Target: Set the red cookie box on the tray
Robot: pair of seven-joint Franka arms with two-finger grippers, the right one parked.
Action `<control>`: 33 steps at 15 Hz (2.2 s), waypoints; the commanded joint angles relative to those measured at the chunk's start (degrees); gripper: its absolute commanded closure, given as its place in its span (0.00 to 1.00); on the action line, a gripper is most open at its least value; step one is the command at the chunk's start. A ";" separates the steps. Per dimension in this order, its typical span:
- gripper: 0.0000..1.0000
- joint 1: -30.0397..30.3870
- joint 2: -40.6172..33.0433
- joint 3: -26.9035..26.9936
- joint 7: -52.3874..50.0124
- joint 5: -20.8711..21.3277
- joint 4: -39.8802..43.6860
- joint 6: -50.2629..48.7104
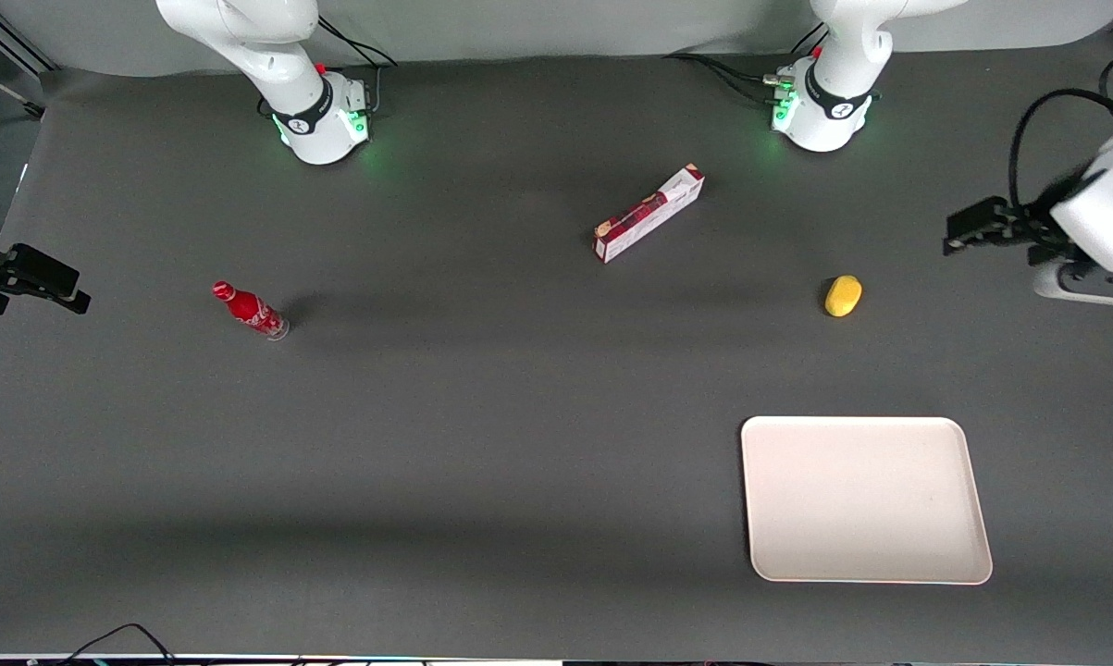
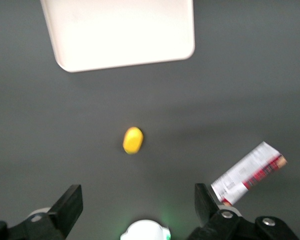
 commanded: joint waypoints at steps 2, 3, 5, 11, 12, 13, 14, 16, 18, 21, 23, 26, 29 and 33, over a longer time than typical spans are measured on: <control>0.00 -0.56 -6.20 -8.50 -8.59 -5.21 -4.76 -4.39; 0.00 -0.39 -7.52 -11.13 -11.49 -6.36 -7.56 -3.87; 0.00 0.31 -9.28 -17.11 -12.83 -9.34 -12.57 -1.94; 0.00 -4.15 -13.16 -32.42 -19.33 -13.14 -36.72 27.37; 0.00 -6.34 -13.07 -32.95 -19.51 -13.14 -40.77 32.91; 0.00 -8.88 -12.63 -33.04 -19.86 -13.14 -44.03 38.45; 0.00 -11.26 -12.28 -33.13 -20.56 -13.14 -47.37 43.20; 0.00 -12.42 -10.97 -33.22 -20.31 -12.88 -51.52 49.03; 0.00 -12.78 -9.03 -34.97 -19.87 -12.09 -53.63 53.16; 0.00 -12.78 -7.53 -37.44 -19.96 -10.33 -59.24 63.07; 0.00 -12.78 -4.74 -37.35 -19.78 -8.58 -60.50 66.71; 0.00 -11.90 -2.09 -37.26 -20.65 -2.08 -60.50 66.98; 0.00 -11.90 -1.29 -37.18 -21.01 -0.75 -60.58 66.98; 0.00 -12.43 0.19 -37.26 -24.42 3.54 -60.67 67.33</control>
